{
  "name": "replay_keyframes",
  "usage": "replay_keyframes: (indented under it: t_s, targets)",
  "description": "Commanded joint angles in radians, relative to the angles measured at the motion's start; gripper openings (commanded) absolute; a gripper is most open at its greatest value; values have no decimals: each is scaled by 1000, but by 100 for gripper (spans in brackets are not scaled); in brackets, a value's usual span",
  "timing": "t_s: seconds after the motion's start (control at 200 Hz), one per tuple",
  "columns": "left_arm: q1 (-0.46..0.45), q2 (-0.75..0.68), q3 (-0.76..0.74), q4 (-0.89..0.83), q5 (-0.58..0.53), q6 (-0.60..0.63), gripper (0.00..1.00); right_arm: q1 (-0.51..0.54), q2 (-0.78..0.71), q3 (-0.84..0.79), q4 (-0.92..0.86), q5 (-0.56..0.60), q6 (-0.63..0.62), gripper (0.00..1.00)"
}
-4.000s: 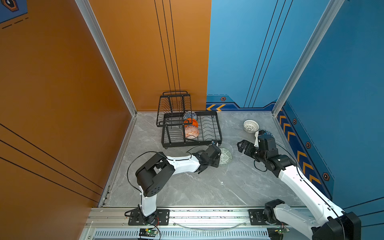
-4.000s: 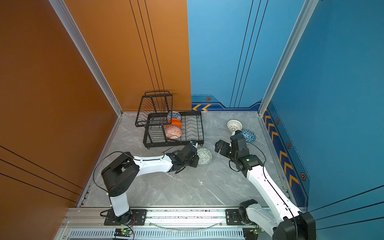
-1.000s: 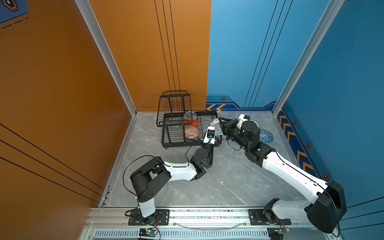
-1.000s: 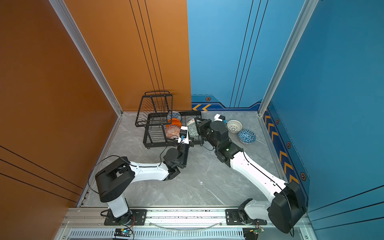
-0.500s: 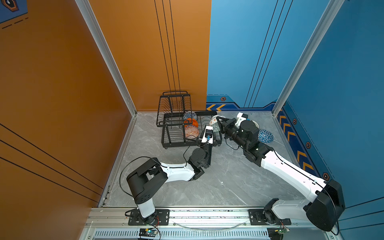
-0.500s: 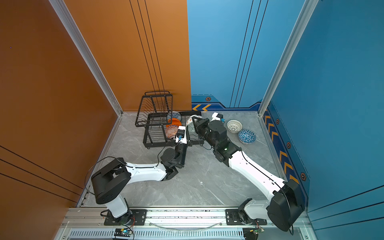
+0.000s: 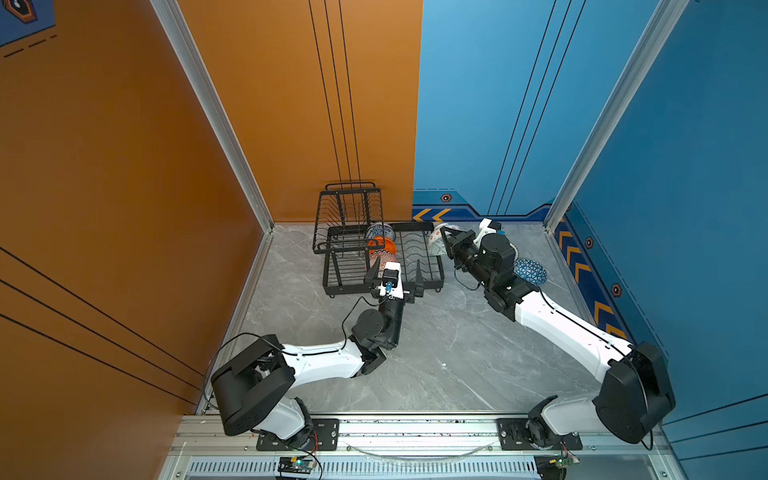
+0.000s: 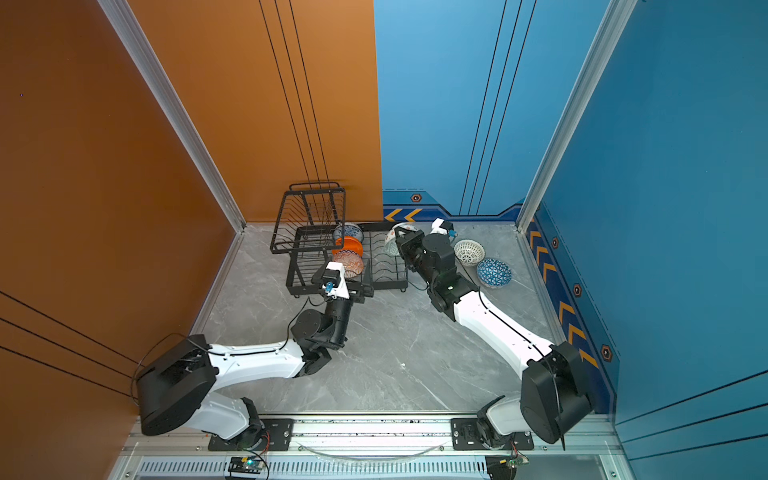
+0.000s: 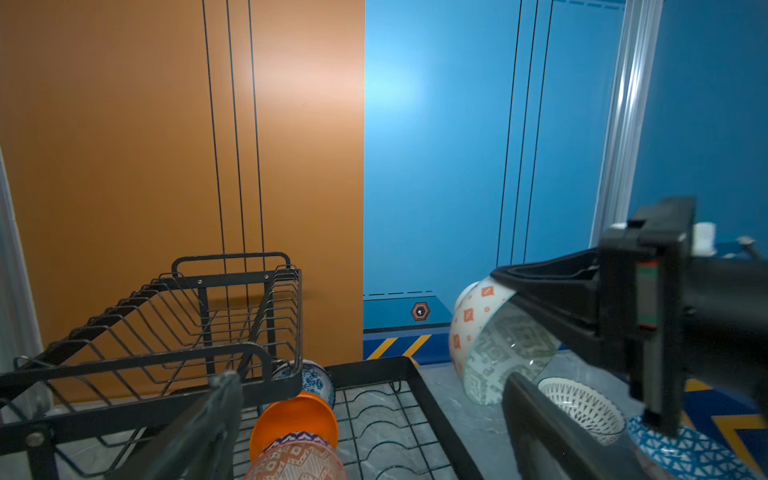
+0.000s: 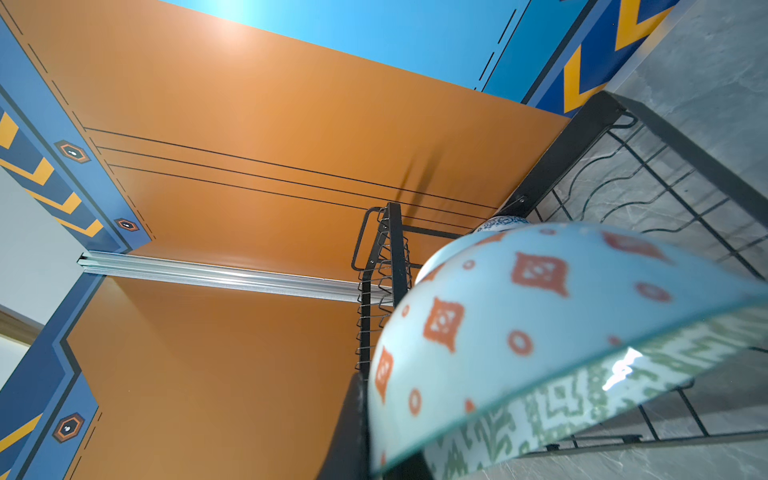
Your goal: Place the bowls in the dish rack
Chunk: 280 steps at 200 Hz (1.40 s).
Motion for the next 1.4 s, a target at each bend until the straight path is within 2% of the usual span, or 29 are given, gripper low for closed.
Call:
replay_keyframes:
  t_s: [0.0,0.105,0.2,0.28,0.425,0.596,0.861,1.141,1.396]
  targets:
    - [54,-161,55,-372,130,-187,98,-15,66,20,236,-53,-30,0]
    - [139,-271,113,-650,259,-330,98,-24,158,40,345,-71,-27,0]
    - [213,-304,200,-866,334,-411,98,-35,253,88,395,-99,-17,0]
    - [245,-296,258,-958,365,-417,98,-43,338,125,481,-113,-7,0]
    - [309,-236,360,-1088,460,-450,98,-59,482,246,513,-156,20,0]
    - [388,-185,450,-1123,563,-487,98,-65,613,366,495,-160,27,0]
    - [434,-178,441,-1110,608,-503,98,-67,794,502,531,-168,62,0]
    - [476,-113,478,-1097,689,-547,98,-75,854,518,583,-139,56,0]
    - [476,-66,519,-1091,709,-550,98,-85,910,573,582,-143,68,0]
